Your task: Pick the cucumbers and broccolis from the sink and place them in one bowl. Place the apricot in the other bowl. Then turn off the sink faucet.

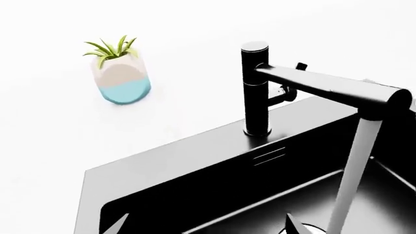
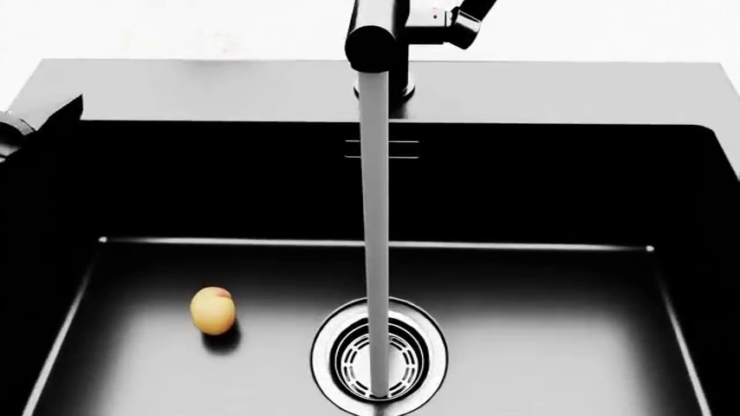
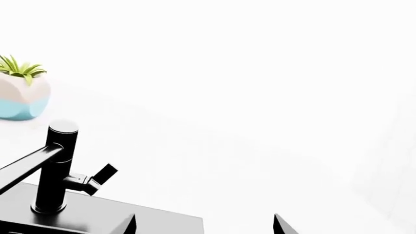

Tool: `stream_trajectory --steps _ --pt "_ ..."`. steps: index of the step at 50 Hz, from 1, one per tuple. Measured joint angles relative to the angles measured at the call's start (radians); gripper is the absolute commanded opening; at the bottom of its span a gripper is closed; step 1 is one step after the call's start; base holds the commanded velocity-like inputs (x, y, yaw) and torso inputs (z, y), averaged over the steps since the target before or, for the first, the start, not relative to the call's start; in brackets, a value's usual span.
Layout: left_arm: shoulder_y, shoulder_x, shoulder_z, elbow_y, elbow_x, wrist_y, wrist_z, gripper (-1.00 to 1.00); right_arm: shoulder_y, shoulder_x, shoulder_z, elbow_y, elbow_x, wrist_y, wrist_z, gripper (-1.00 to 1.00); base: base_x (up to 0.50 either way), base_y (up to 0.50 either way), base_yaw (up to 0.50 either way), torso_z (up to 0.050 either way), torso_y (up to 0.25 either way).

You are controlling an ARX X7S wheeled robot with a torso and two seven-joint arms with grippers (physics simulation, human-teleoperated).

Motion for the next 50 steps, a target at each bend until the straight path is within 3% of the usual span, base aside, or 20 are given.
stream_trajectory --steps 9,20,36,42,50 --pt "0.011 0.151 0.114 -0.285 0.185 -0.049 0.173 1.0 -0.054 -0.019 0.009 -0.001 -0.051 -0.02 -0.047 1.0 0.0 0.0 0.0 0.0 0.0" --pt "-0.011 0.393 0.289 -0.711 0.436 -0.061 0.454 1.0 -0.097 -0.047 0.008 -0.01 -0.09 -0.038 -0.084 1.0 0.0 0.0 0.0 0.0 0.0" --pt "-0.018 0.704 0.504 -1.311 0.721 0.053 0.871 1.0 -0.144 -0.045 0.011 -0.037 -0.104 -0.064 -0.108 1.0 0.0 0.0 0.0 0.0 0.0" --pt "-0.007 0.783 0.552 -1.474 0.78 0.099 0.967 1.0 -0.151 -0.04 0.013 -0.044 -0.105 -0.068 -0.115 1.0 0.0 0.0 0.0 0.0 0.0" --pt "0.025 0.836 0.586 -1.583 0.828 0.119 1.011 1.0 -0.156 -0.034 0.013 -0.051 -0.104 -0.071 -0.122 1.0 0.0 0.0 0.0 0.0 0.0"
